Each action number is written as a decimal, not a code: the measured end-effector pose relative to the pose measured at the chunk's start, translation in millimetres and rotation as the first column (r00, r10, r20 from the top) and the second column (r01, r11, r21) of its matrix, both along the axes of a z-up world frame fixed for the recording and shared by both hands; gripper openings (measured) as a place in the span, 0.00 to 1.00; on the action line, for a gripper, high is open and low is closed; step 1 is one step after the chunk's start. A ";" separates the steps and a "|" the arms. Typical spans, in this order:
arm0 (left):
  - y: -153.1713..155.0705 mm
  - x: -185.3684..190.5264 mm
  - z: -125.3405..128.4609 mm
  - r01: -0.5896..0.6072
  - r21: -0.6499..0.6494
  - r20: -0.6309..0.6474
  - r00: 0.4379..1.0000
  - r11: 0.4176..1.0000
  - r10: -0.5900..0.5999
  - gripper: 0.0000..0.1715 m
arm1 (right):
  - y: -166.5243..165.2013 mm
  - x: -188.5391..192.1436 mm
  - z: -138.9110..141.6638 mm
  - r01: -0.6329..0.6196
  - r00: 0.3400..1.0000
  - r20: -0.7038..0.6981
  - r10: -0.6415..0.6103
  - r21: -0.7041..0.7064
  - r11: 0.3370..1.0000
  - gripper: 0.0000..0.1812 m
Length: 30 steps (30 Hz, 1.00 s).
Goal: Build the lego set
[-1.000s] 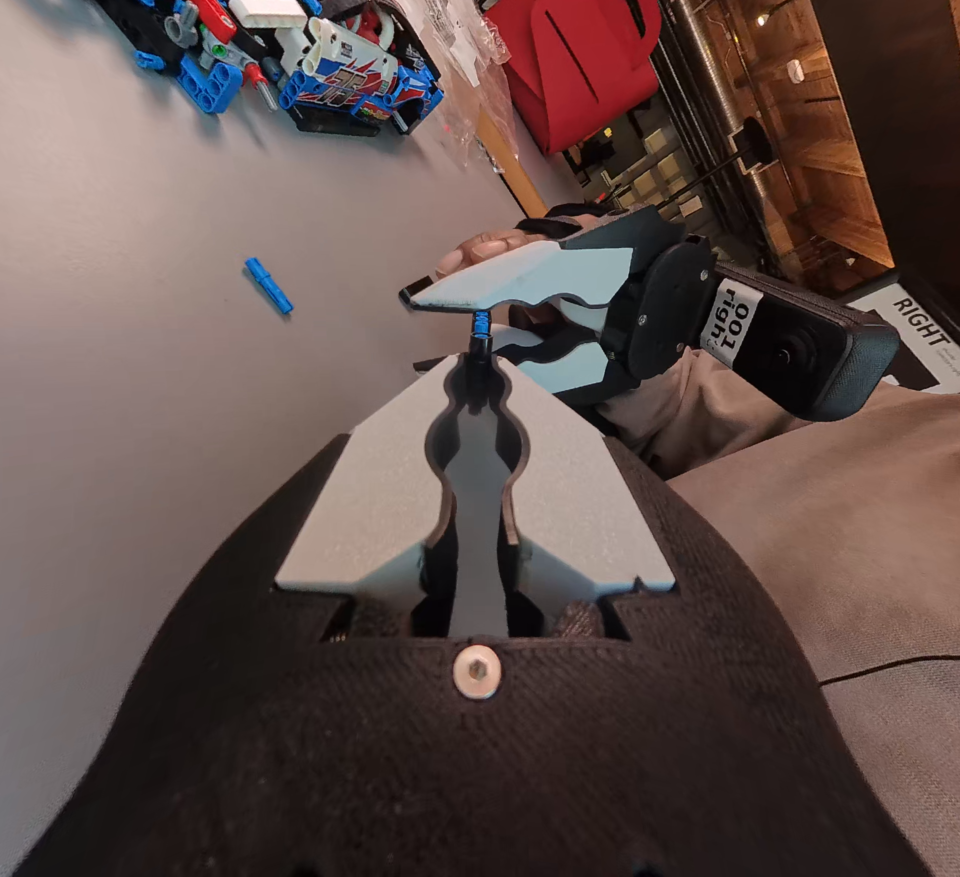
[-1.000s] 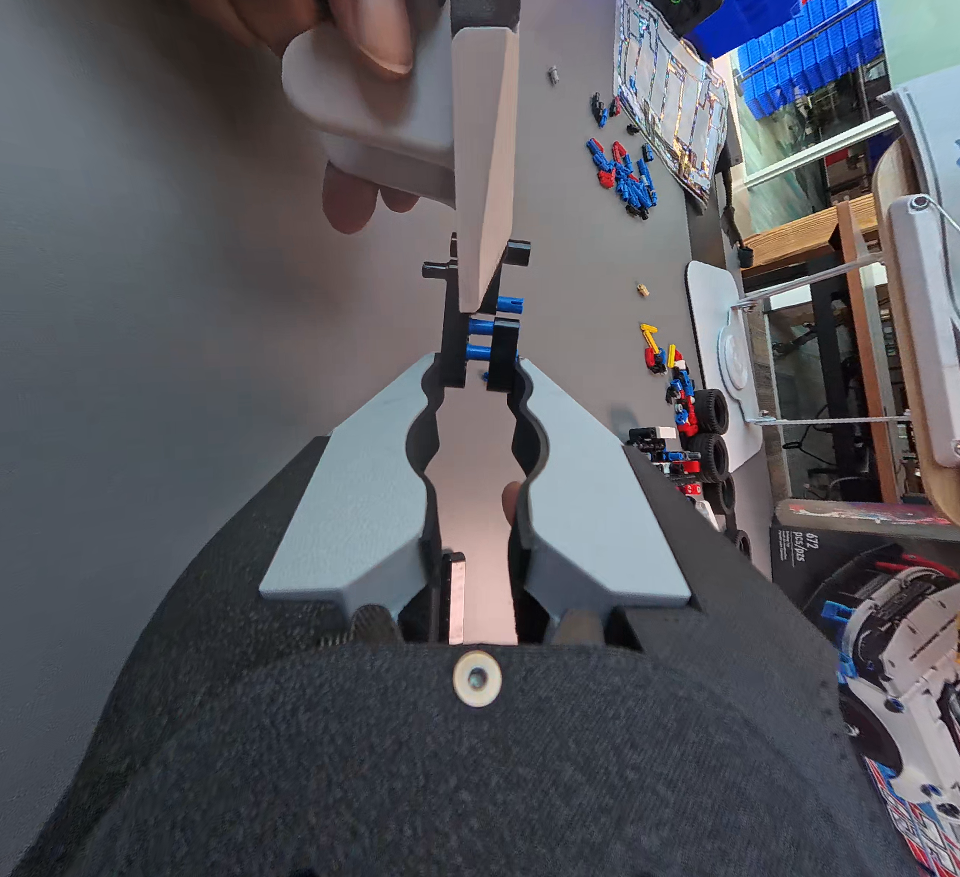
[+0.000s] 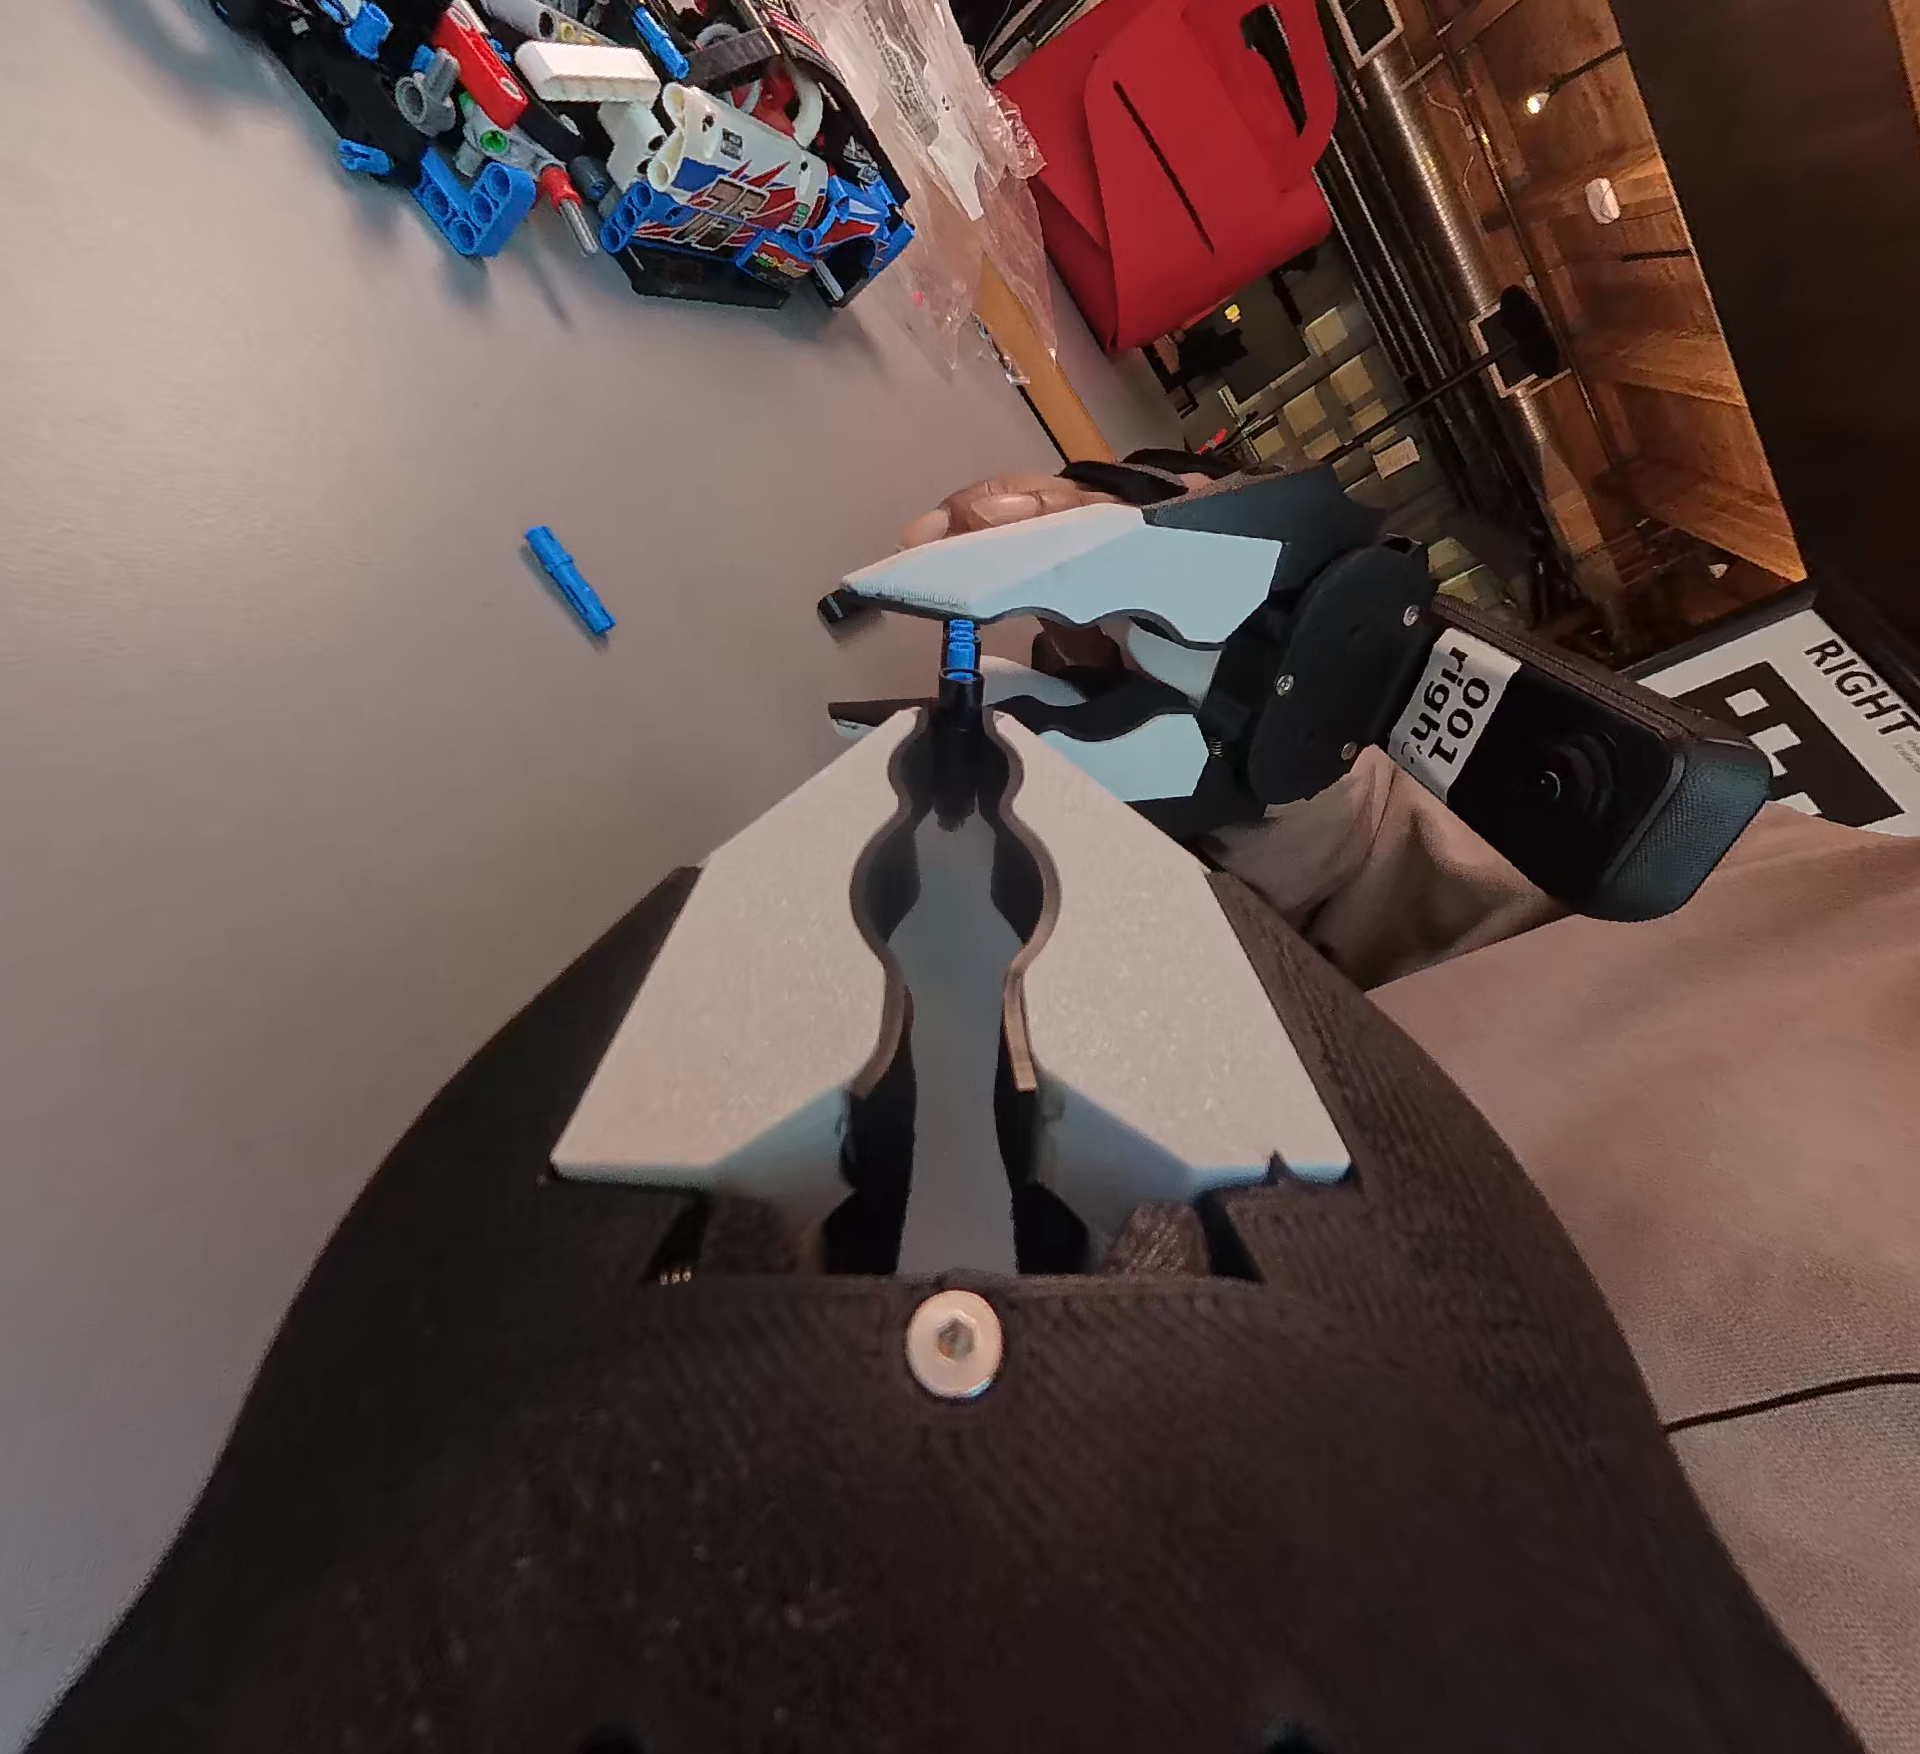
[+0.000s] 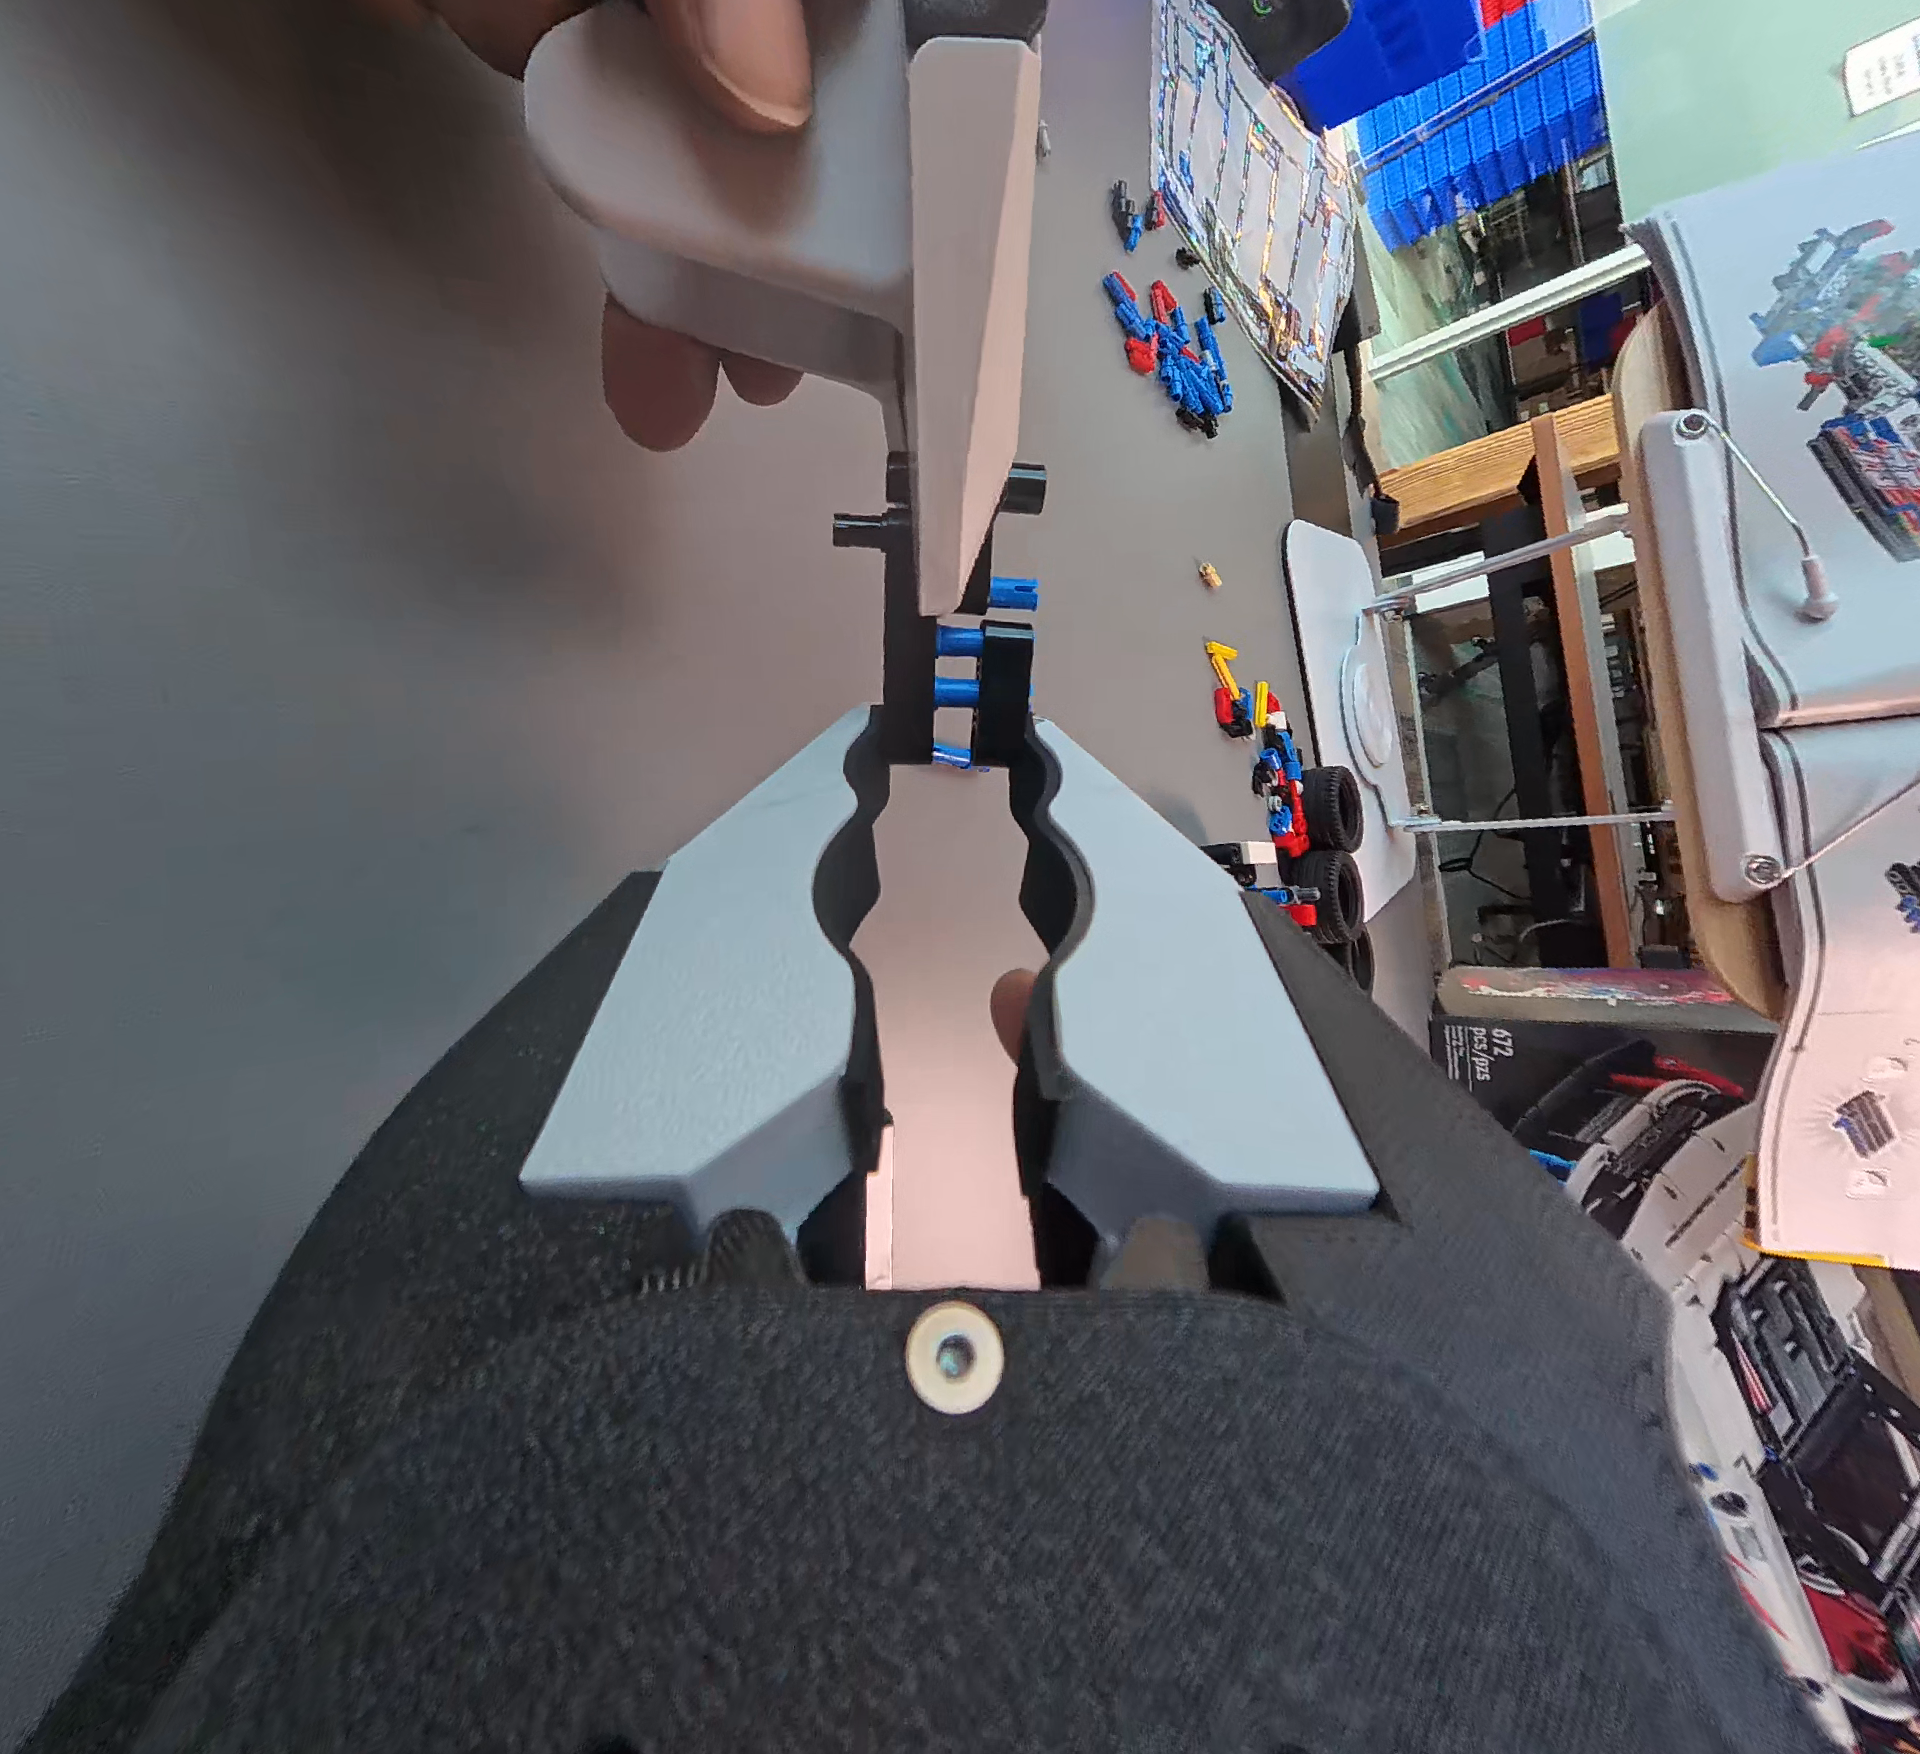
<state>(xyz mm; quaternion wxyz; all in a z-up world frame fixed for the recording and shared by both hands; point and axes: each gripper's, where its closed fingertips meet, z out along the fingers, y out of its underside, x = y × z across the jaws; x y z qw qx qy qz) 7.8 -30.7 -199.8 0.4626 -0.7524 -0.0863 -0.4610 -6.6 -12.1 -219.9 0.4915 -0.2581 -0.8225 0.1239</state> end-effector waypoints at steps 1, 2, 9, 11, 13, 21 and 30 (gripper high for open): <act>-0.2 0.2 -0.1 0.002 -0.001 0.005 1.000 1.000 -0.002 0.03 | -0.5 0.4 -0.3 -0.004 1.000 0.003 0.004 -0.001 1.000 0.12; -0.4 0.4 -0.4 0.004 -0.002 0.004 1.000 1.000 -0.004 0.03 | -0.5 0.5 -0.4 -0.006 1.000 0.006 0.006 0.006 1.000 0.11; -2.5 5.2 -7.3 0.039 -0.031 -0.001 0.999 0.999 -0.039 0.03 | -2.3 4.6 -7.4 -0.044 0.998 0.045 0.042 0.035 0.998 0.11; -3.7 6.7 -7.7 0.056 -0.031 0.003 0.998 0.998 -0.056 0.03 | -4.0 6.4 -8.5 -0.064 0.997 0.055 0.062 0.035 0.997 0.10; -3.9 7.4 -7.1 0.059 -0.026 0.006 0.998 0.998 -0.059 0.03 | -5.0 7.1 -7.2 -0.086 0.995 0.045 0.084 0.038 0.996 0.10; 3.8 -13.3 -5.0 -0.051 -0.019 -0.034 0.998 0.998 0.051 0.03 | 2.8 2.5 14.4 -0.017 0.997 -0.070 0.017 -0.005 1.000 0.19; 4.6 -8.7 -5.8 -0.060 -0.009 -0.102 0.993 0.998 0.058 0.04 | -12.9 -2.9 11.6 -0.034 0.995 -0.094 0.039 0.046 0.998 0.13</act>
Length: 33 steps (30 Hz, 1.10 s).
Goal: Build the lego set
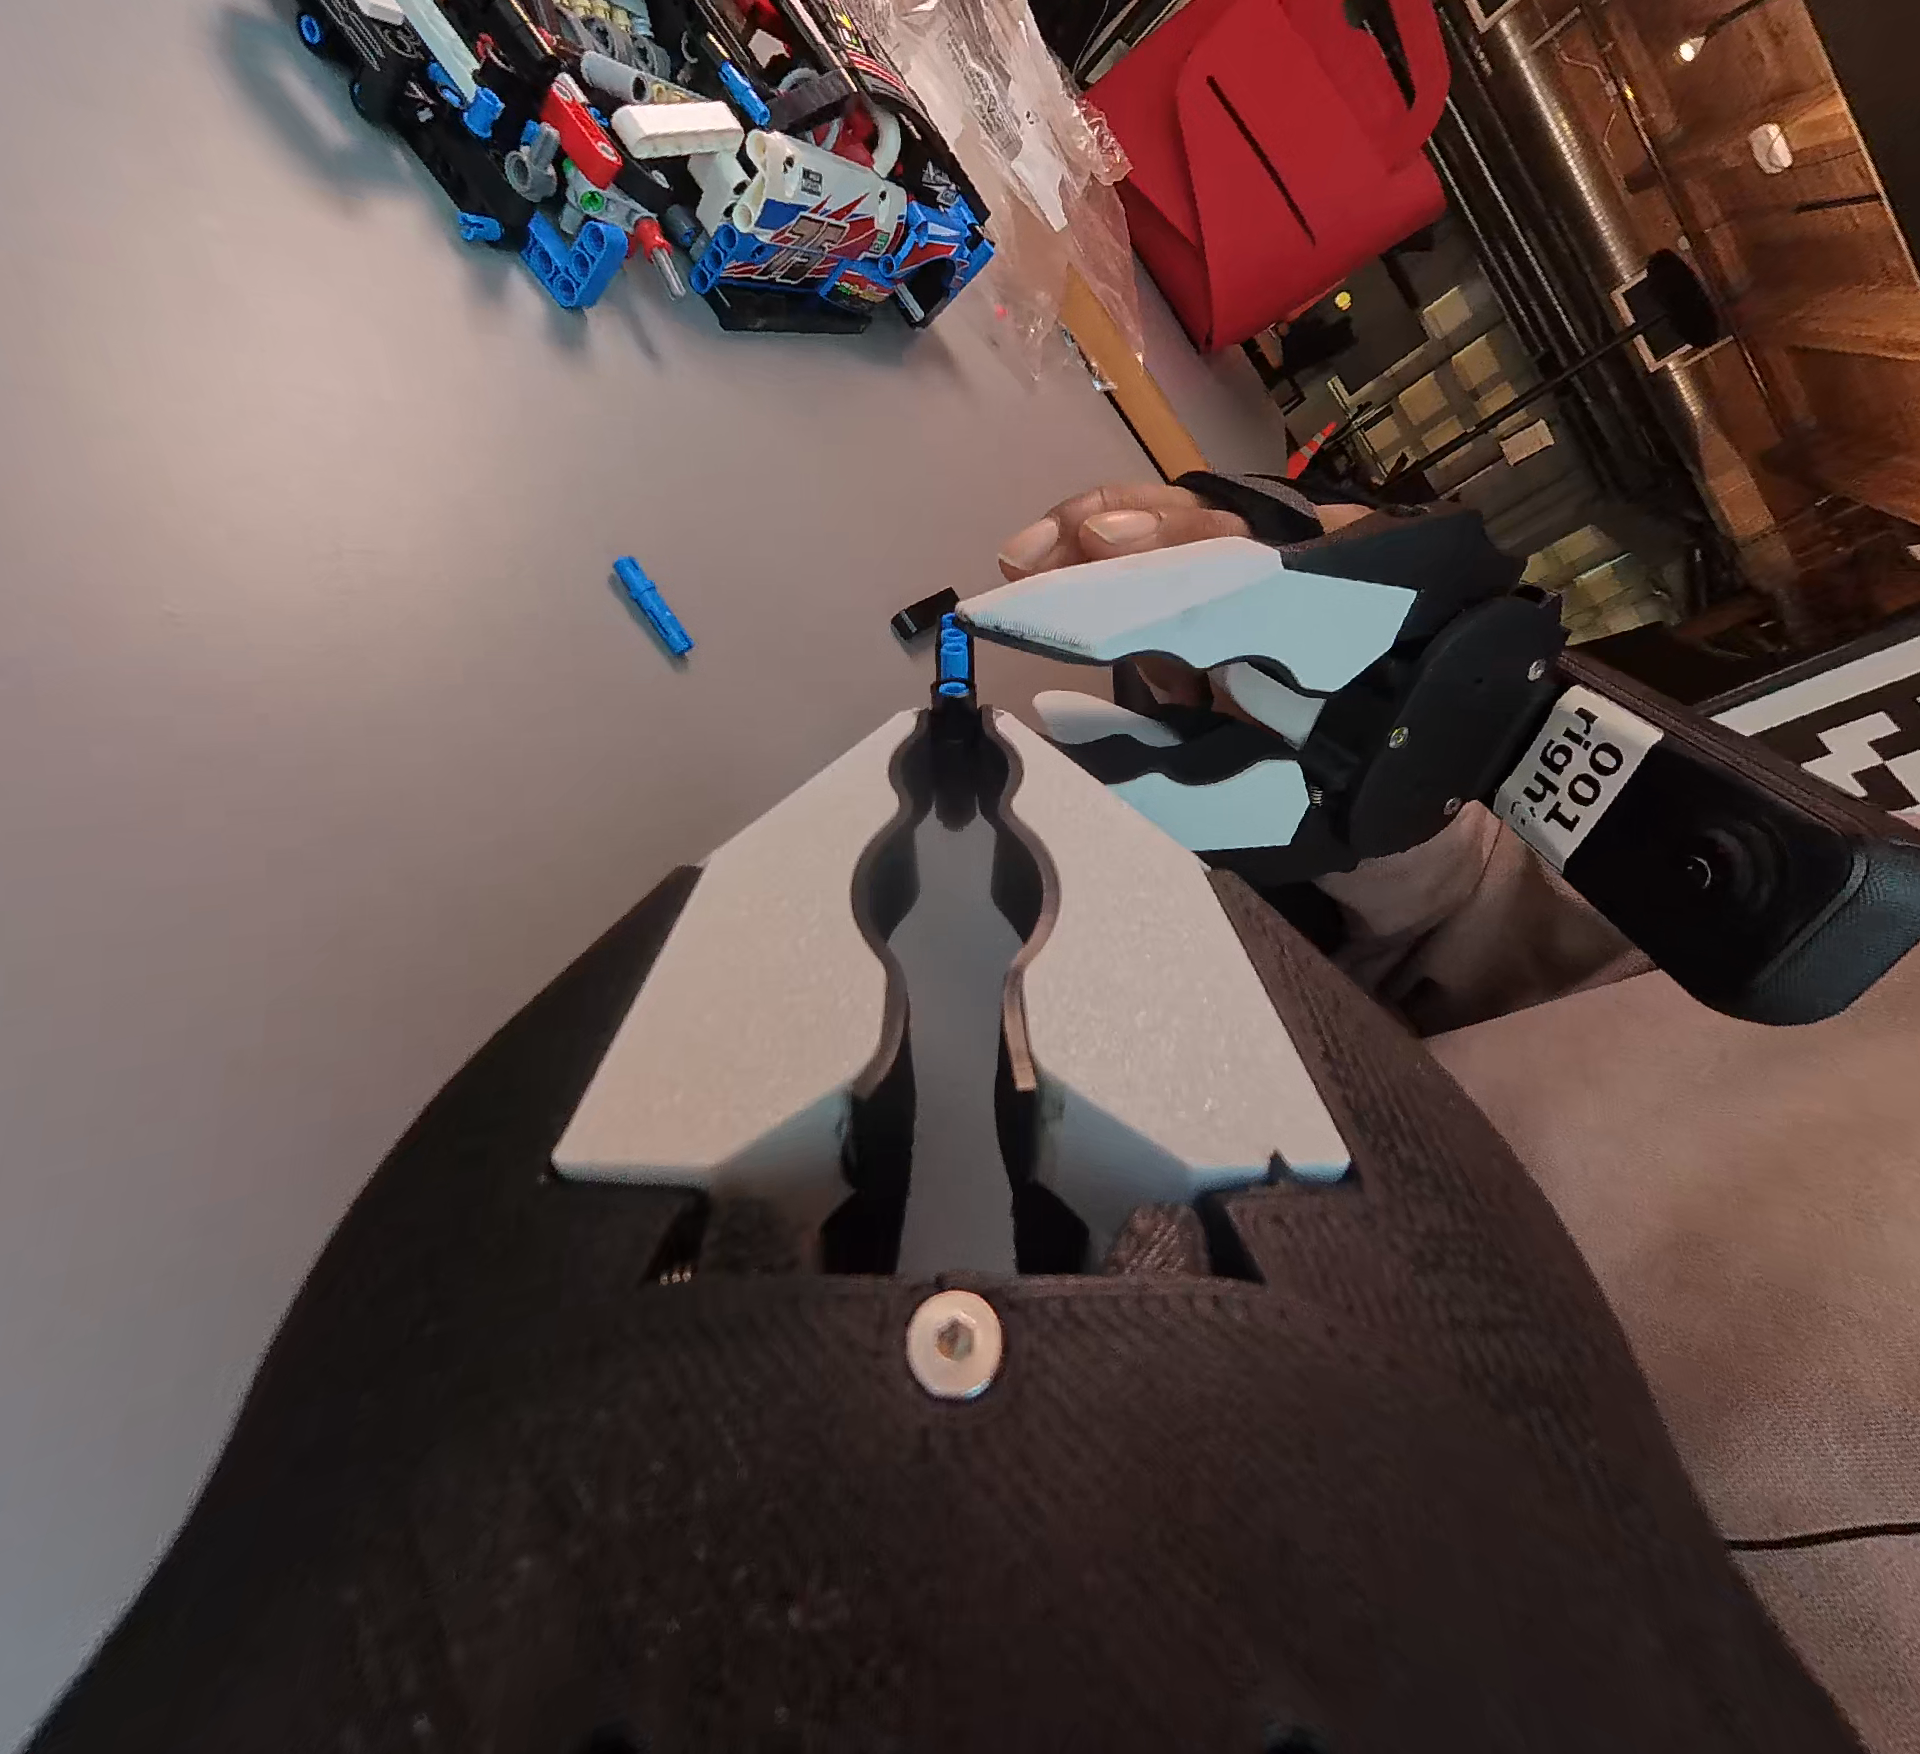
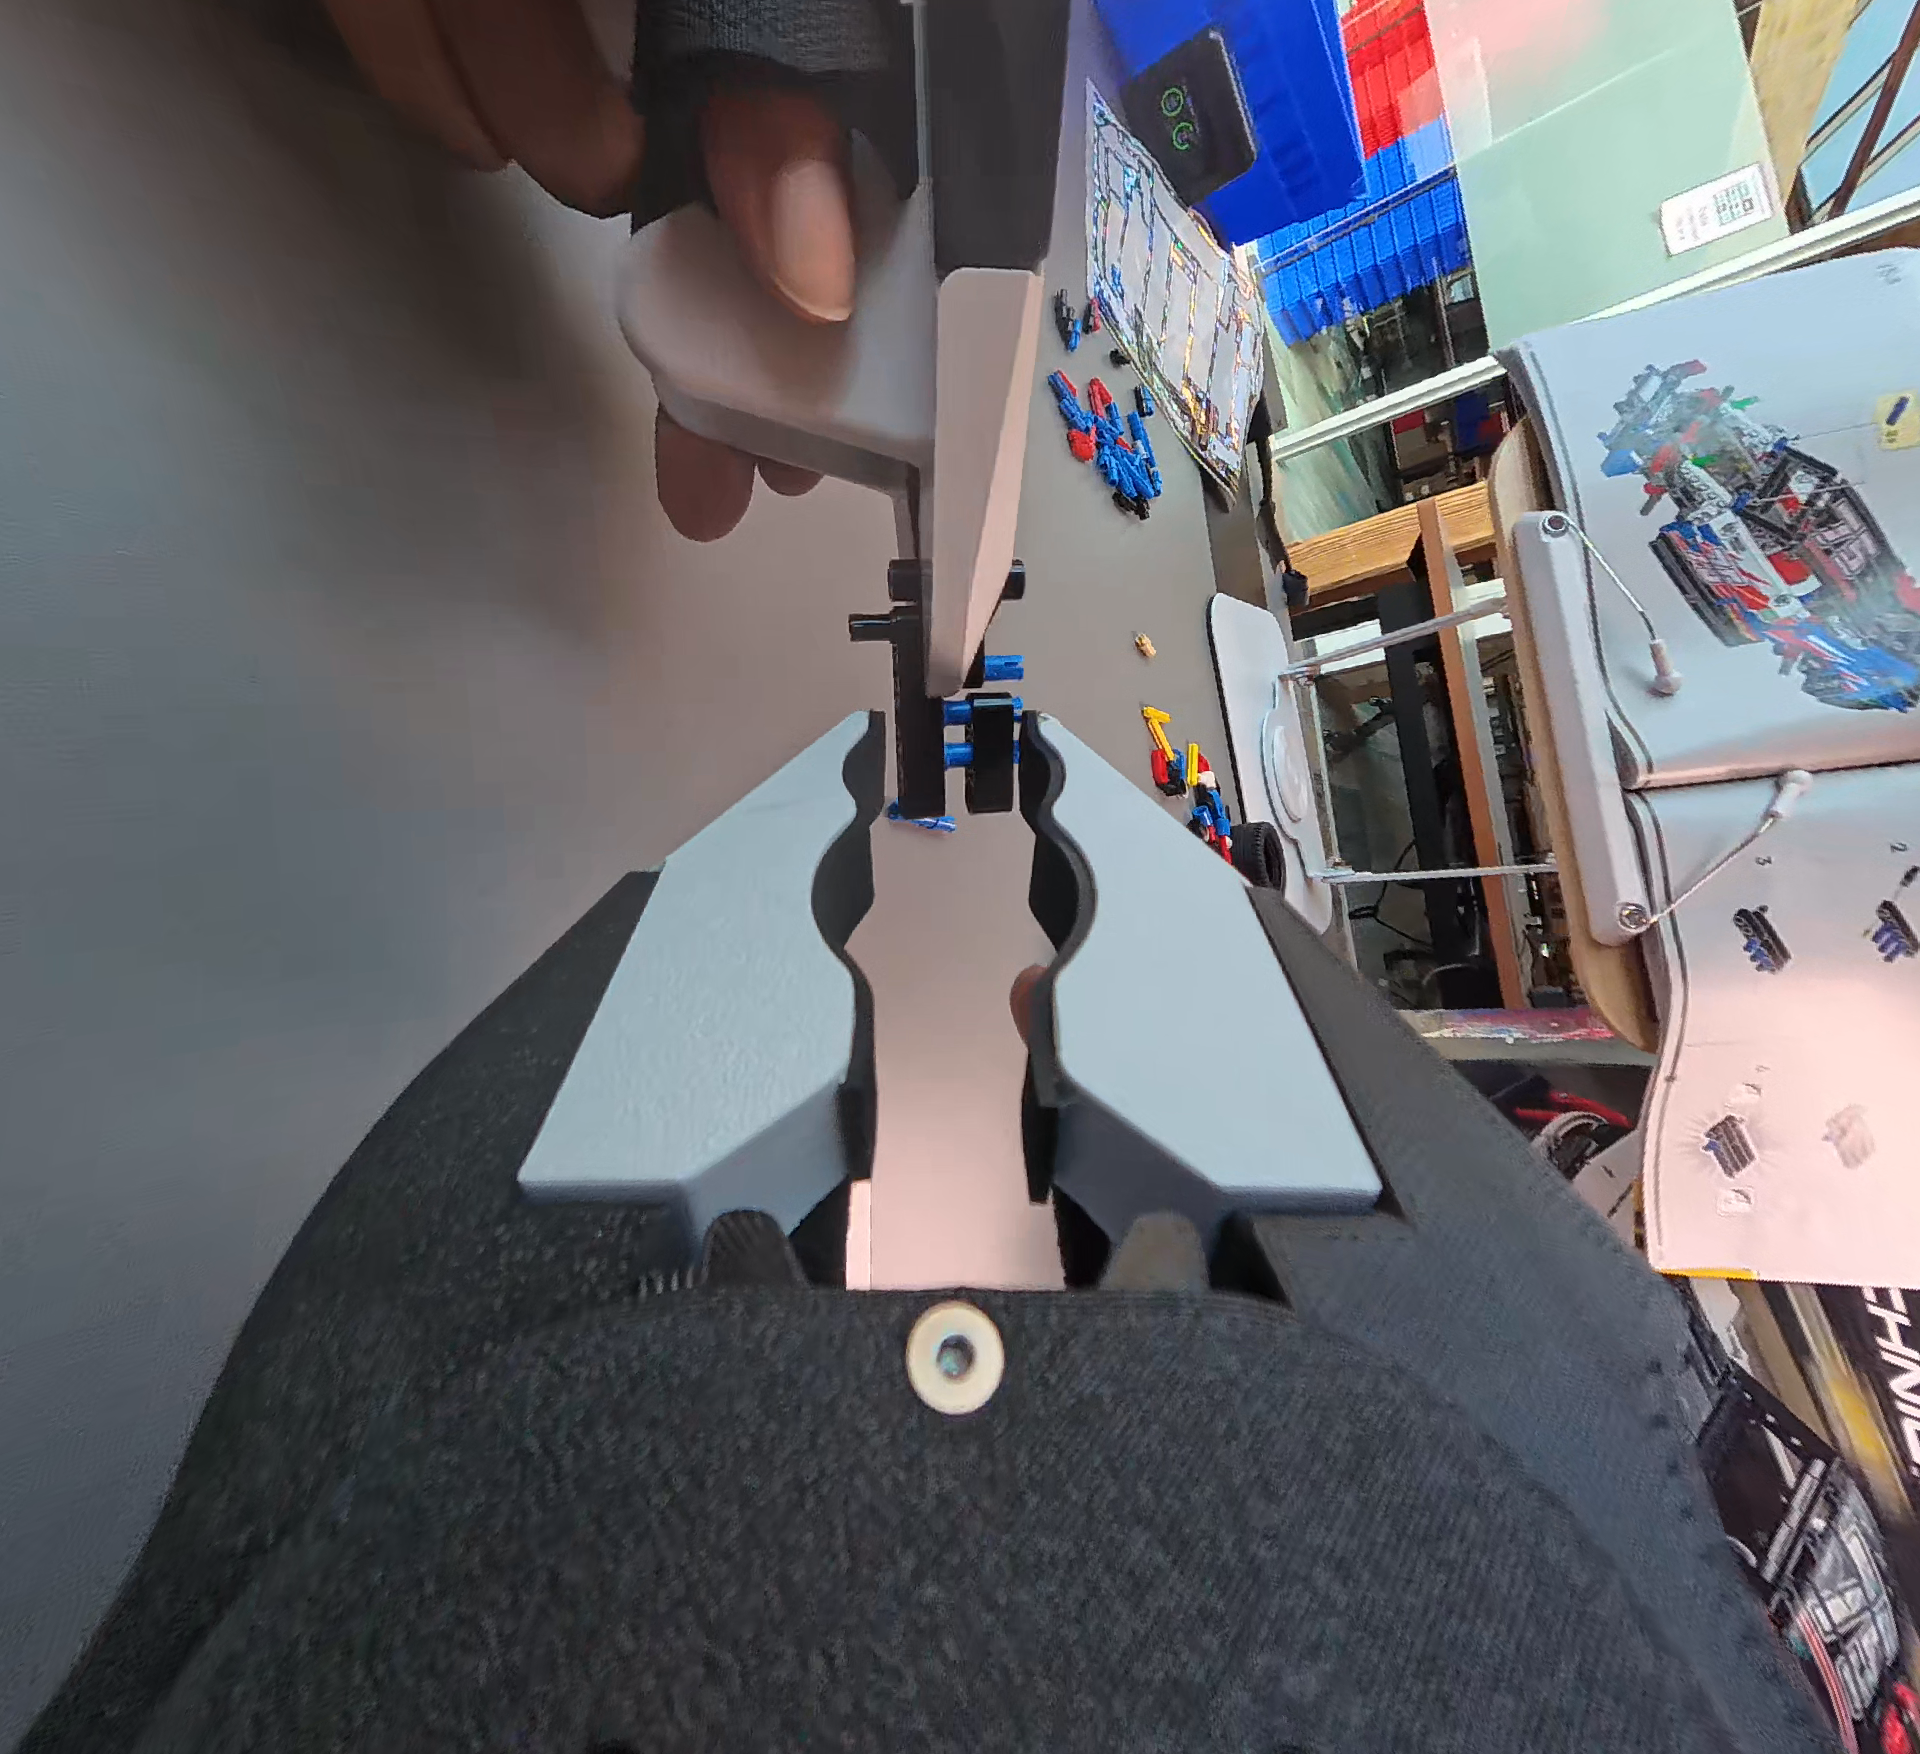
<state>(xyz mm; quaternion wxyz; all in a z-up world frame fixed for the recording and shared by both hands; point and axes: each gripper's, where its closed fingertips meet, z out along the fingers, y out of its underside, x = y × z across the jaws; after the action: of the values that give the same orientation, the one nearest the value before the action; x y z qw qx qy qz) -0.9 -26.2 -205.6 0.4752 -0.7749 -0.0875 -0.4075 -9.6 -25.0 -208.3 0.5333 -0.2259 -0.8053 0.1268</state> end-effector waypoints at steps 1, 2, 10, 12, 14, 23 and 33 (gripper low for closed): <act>0.0 -0.6 0.1 -0.004 -0.001 0.010 1.000 1.000 0.004 0.04 | 0.3 -0.7 0.1 0.005 1.000 -0.004 -0.005 0.003 1.000 0.12; -0.1 -1.4 0.9 -0.007 0.001 0.018 1.000 1.000 0.006 0.03 | 0.2 -1.3 0.6 0.008 1.000 -0.009 -0.008 0.006 1.000 0.12; -0.9 -2.8 1.5 -0.016 0.002 -0.010 1.000 1.000 0.016 0.03 | -1.3 -3.1 3.0 -0.009 0.998 -0.058 0.014 0.083 0.996 0.11; -1.6 -3.1 1.3 -0.018 0.010 -0.029 0.999 1.000 0.019 0.03 | -2.2 -3.3 1.8 -0.019 0.998 -0.053 0.023 0.071 0.997 0.10; -2.6 -2.9 1.0 -0.014 0.016 -0.047 0.999 1.000 0.015 0.04 | -3.6 -3.4 1.8 -0.026 0.998 -0.048 0.029 0.056 0.998 0.10; -3.5 -1.3 -0.2 0.010 0.019 -0.060 0.998 1.000 -0.009 0.04 | -6.6 -0.5 -1.5 -0.056 0.998 -0.027 0.057 0.041 0.998 0.07; -6.2 -2.0 29.8 0.075 0.138 0.239 0.965 0.988 -0.107 0.03 | -11.8 4.5 28.1 -0.135 0.987 -0.122 0.106 -0.259 0.956 0.16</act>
<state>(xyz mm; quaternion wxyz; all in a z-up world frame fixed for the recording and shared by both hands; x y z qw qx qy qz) -2.9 -32.4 -175.8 0.4902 -0.6897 -0.0836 -0.5263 -5.1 -36.8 -180.2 0.5318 -0.2388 -0.7635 0.2780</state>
